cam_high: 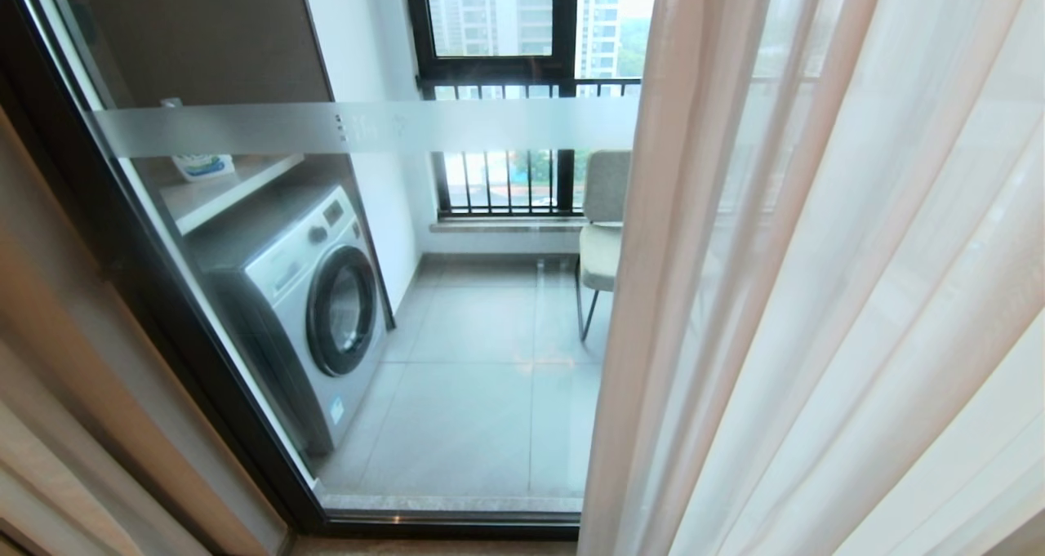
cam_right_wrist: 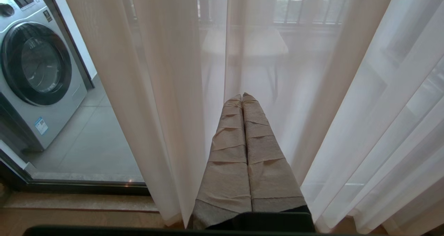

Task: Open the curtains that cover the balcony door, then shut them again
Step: Pull the inner curtains open on both sides

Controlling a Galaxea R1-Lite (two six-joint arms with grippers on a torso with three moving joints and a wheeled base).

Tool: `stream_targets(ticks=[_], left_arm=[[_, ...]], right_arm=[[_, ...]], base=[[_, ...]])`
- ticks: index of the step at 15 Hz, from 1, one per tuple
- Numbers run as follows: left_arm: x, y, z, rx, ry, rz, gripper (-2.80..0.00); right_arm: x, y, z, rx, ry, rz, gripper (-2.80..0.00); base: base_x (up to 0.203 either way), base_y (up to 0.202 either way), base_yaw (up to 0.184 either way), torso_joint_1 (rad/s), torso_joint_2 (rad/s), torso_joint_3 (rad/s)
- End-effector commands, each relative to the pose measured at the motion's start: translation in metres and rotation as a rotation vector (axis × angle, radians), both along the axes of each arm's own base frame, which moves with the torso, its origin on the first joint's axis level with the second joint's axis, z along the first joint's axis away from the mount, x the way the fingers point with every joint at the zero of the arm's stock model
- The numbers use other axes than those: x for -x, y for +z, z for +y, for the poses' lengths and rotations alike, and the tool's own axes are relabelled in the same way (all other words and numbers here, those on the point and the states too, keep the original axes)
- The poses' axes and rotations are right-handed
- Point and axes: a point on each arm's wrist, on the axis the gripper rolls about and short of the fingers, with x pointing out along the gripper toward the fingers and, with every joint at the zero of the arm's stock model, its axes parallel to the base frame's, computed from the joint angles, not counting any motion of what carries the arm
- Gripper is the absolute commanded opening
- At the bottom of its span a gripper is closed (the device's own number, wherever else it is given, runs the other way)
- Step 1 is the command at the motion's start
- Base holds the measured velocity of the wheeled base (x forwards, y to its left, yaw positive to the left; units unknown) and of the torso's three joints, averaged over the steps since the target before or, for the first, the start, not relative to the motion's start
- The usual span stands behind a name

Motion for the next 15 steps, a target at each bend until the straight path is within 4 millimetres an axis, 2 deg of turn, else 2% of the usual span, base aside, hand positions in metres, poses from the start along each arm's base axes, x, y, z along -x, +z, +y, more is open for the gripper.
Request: stream_targets(ticks=[1,7,10,13,15], left_arm=[[0.0,0.0,0.0,-0.001,0.0,-0.001,-2.8],[0.0,0.0,0.0,-0.001,0.0,-0.001,-2.8],[0.0,0.0,0.0,-0.001,0.0,-0.001,-2.8],[0.0,0.0,0.0,-0.001,0.0,-0.001,-2.8],[0.0,0.0,0.0,-0.001,0.0,-0.001,-2.8]], right_arm=[[0.0,0.0,0.0,-0.009,0.0,0.002,-2.8],[0.0,0.0,0.0,-0.022,-0.005,-0.002,-2.8],[0.001,0.003,0.0,0.041,0.003,-0.011,-2.8],[0.004,0.024,0.001,0.042,0.04,-0.031,-2.8],[-0.001,0.047,0.001,0.037,0.056,-0.008,-2.8]], base=[[0.0,0.0,0.0,0.0,0.0,0.0],[0.0,0.0,0.0,0.0,0.0,0.0],[0.0,0.0,0.0,0.0,0.0,0.0],[0.0,0.0,0.0,0.0,0.0,0.0],[0.0,0.0,0.0,0.0,0.0,0.0]])
